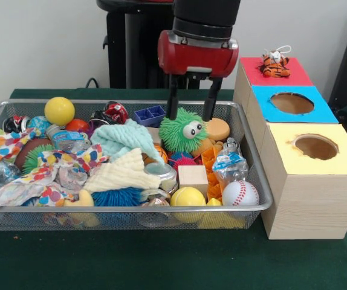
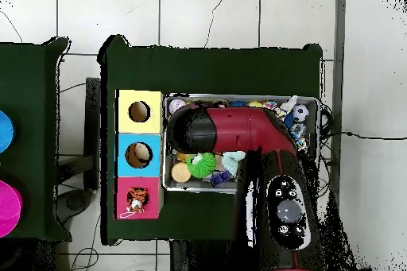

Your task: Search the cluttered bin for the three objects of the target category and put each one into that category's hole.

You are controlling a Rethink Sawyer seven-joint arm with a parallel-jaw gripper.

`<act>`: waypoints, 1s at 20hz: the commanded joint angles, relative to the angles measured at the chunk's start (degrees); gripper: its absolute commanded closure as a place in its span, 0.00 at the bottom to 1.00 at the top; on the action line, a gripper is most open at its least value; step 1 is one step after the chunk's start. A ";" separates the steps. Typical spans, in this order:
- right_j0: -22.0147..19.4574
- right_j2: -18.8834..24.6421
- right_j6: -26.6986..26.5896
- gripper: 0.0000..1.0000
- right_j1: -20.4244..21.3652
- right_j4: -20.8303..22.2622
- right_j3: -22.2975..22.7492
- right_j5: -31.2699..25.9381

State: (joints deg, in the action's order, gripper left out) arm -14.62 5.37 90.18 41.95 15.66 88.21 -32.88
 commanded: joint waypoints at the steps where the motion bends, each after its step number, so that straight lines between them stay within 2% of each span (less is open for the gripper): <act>1: -2.73 3.58 8.10 0.00 -3.56 -2.78 7.61 3.36; 11: -5.30 6.80 6.98 0.00 -4.58 -7.30 11.15 4.61; 16: -7.49 10.10 4.78 0.00 -5.19 -9.98 12.91 2.52; 20: -8.28 11.25 2.82 0.00 -5.27 -9.63 12.92 1.90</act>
State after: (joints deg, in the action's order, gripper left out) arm -21.15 9.87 90.18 39.04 8.13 96.64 -29.47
